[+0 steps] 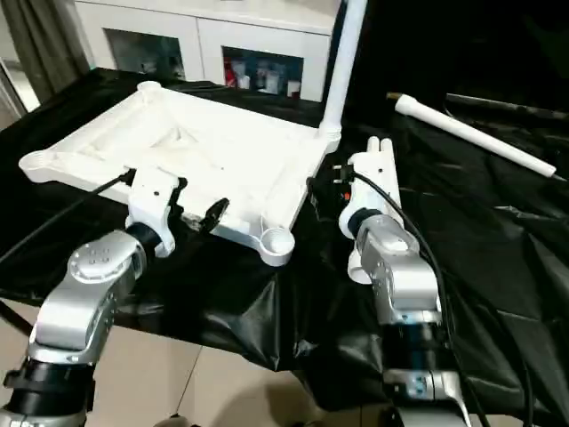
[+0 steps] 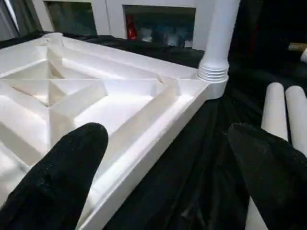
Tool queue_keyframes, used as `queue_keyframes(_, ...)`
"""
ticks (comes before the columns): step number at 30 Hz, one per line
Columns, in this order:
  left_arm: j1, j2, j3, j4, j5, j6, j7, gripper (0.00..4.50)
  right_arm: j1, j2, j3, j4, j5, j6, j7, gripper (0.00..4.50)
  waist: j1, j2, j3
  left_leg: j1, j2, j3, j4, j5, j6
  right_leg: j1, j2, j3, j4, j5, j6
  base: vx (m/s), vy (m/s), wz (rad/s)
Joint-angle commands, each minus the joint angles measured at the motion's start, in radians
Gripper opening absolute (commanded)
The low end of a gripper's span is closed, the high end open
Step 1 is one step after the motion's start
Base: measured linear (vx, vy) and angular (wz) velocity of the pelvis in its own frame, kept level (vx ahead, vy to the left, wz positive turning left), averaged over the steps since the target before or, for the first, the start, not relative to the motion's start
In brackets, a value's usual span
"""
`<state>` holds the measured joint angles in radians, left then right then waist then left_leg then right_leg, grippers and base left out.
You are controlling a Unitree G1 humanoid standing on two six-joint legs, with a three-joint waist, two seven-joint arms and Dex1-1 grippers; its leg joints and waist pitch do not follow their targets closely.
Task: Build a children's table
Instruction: Rotate table base
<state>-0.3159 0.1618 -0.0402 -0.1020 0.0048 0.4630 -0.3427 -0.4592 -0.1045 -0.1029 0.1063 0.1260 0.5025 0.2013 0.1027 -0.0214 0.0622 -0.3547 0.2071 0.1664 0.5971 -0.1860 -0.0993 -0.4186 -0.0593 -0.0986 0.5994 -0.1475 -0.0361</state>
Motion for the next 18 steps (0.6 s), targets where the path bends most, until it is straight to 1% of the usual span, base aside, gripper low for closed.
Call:
queue_keyframes(1,0.014,-0.002,-0.006,-0.007,0.02,-0.029,0.023,4.5,0.033,0.004,0.019,-0.046,0.013,0.001,-0.002,4.49,0.003,0.0,-0.07,-0.002,0.008,-0.003,-0.069,-0.205,0.03,0.053,-0.07,0.045,-0.096,-0.442,0.003,0.0,0.0,0.0)
queue_keyframes(2,0.022,-0.001,-0.008,-0.006,0.026,-0.033,0.03,4.5,0.047,0.008,0.022,-0.06,0.018,-0.002,0.002,4.49,0.003,-0.001,-0.072,-0.001,0.008,-0.004,-0.069,-0.207,0.029,0.054,-0.07,0.045,-0.096,-0.445,0.009,0.0,0.0,0.0)
queue_keyframes(4,0.028,-0.001,-0.01,-0.006,0.028,-0.036,0.036,4.5,0.056,0.012,0.023,-0.069,0.021,-0.002,0.005,4.49,0.004,-0.001,-0.073,-0.001,0.009,-0.004,-0.069,-0.205,0.031,0.053,-0.071,0.045,-0.096,-0.439,0.009,0.0,0.0,0.0)
queue_keyframes(5,0.042,-0.003,-0.011,-0.01,0.033,-0.039,0.047,4.5,0.077,0.016,0.028,-0.089,0.019,-0.003,0.006,4.49,0.004,-0.002,-0.072,-0.003,0.011,-0.005,-0.07,-0.201,0.032,0.053,-0.07,0.046,-0.094,-0.429,0.007,0.0,0.0,0.0)
queue_keyframes(6,0.056,-0.006,-0.013,-0.016,0.035,-0.041,0.058,4.5,0.099,0.018,0.034,-0.109,0.016,-0.001,0.005,4.49,0.003,-0.006,-0.071,-0.005,0.011,-0.005,-0.071,-0.2,0.031,0.054,-0.07,0.046,-0.093,-0.427,0.008,0.0,0.0,0.0)
queue_keyframes(7,0.067,-0.009,-0.014,-0.022,0.037,-0.042,0.066,4.5,0.117,0.018,0.04,-0.125,0.011,0.001,0.003,4.49,0.004,-0.004,-0.073,-0.004,0.012,-0.005,-0.071,-0.196,0.031,0.054,-0.071,0.047,-0.092,-0.419,0.006,0.0,0.0,0.0)
queue_keyframes(8,0.076,-0.01,-0.016,-0.027,0.04,-0.04,0.072,4.5,0.132,0.018,0.044,-0.138,0.008,0.002,0.003,4.49,0.003,-0.006,-0.072,-0.005,0.013,-0.005,-0.071,-0.196,0.032,0.054,-0.071,0.047,-0.091,-0.411,0.004,0.0,0.0,0.0)
queue_keyframes(9,0.081,-0.011,-0.018,-0.03,0.042,-0.039,0.075,4.5,0.141,0.017,0.047,-0.144,0.006,0.003,0.004,4.49,0.004,-0.005,-0.072,-0.004,0.012,-0.004,-0.071,-0.199,0.033,0.053,-0.071,0.048,-0.093,-0.414,0.002,0.0,0.0,0.0)
queue_keyframes(10,0.086,-0.009,-0.021,-0.032,0.044,-0.041,0.076,4.5,0.148,0.017,0.049,-0.15,0.005,0.004,0.003,4.49,0.004,-0.007,-0.072,-0.003,0.013,-0.005,-0.072,-0.201,0.033,0.053,-0.071,0.048,-0.093,-0.414,0.002,0.0,0.0,0.0)
queue_keyframes(13,0.097,-0.005,-0.024,-0.037,0.05,-0.044,0.08,4.5,0.166,0.02,0.056,-0.161,0.005,0.005,-0.007,4.49,0.003,-0.008,-0.068,-0.002,0.012,-0.005,-0.072,-0.221,0.033,0.051,-0.072,0.047,-0.097,-0.442,0.007,0.0,0.0,0.0)
queue_keyframes(16,0.098,-0.002,-0.025,-0.038,0.053,-0.045,0.085,4.5,0.169,0.024,0.056,-0.167,0.008,0.006,-0.015,4.49,0.003,-0.008,-0.067,-0.001,0.01,-0.005,-0.072,-0.228,0.032,0.049,-0.072,0.046,-0.102,-0.474,0.021,0.0,0.0,0.0)
queue_keyframes(17,0.096,0.001,-0.026,-0.037,0.054,-0.044,0.085,4.5,0.169,0.027,0.056,-0.169,0.008,0.006,-0.019,4.49,0.004,-0.004,-0.068,-0.001,0.01,-0.006,-0.072,-0.227,0.029,0.05,-0.072,0.046,-0.101,-0.468,0.023,0.0,0.0,0.0)
queue_keyframes(18,0.095,0.003,-0.027,-0.035,0.055,-0.044,0.085,4.5,0.168,0.029,0.057,-0.168,0.008,0.006,-0.021,4.49,0.003,-0.005,-0.068,-0.002,0.01,-0.006,-0.072,-0.226,0.029,0.05,-0.072,0.046,-0.101,-0.464,0.023,0.0,0.0,0.0)
